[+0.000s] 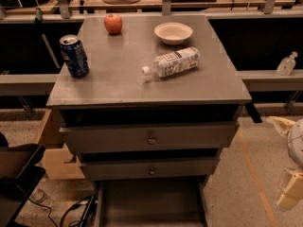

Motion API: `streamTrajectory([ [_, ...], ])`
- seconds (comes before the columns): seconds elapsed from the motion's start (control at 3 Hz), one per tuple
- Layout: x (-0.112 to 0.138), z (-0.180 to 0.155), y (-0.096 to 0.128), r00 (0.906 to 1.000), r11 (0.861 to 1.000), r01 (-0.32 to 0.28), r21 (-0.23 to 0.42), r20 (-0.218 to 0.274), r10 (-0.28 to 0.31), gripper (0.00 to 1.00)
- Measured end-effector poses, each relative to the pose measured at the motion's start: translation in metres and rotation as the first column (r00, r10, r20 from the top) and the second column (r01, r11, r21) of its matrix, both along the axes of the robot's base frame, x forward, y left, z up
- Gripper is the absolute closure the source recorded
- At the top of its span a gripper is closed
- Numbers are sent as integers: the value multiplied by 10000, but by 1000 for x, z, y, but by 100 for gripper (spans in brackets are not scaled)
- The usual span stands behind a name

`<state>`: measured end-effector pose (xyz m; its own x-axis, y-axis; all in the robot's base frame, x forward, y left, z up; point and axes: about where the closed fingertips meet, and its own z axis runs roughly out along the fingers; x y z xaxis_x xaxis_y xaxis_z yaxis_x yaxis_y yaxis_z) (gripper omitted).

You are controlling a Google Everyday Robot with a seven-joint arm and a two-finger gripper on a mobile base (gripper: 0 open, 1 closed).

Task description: Close bottom drawer

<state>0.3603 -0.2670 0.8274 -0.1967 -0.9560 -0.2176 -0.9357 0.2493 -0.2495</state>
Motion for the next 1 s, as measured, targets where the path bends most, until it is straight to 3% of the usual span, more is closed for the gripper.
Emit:
streamTrajectory([
  [0.33,0,1,1,10000,10000,19,16,-43,-19,0],
  [0.67,-1,-23,9,9999,9995,-143,-293,22,144,0],
  [1.0,-19,-105,16,9984,9982,-498,-328,-286,489,0],
])
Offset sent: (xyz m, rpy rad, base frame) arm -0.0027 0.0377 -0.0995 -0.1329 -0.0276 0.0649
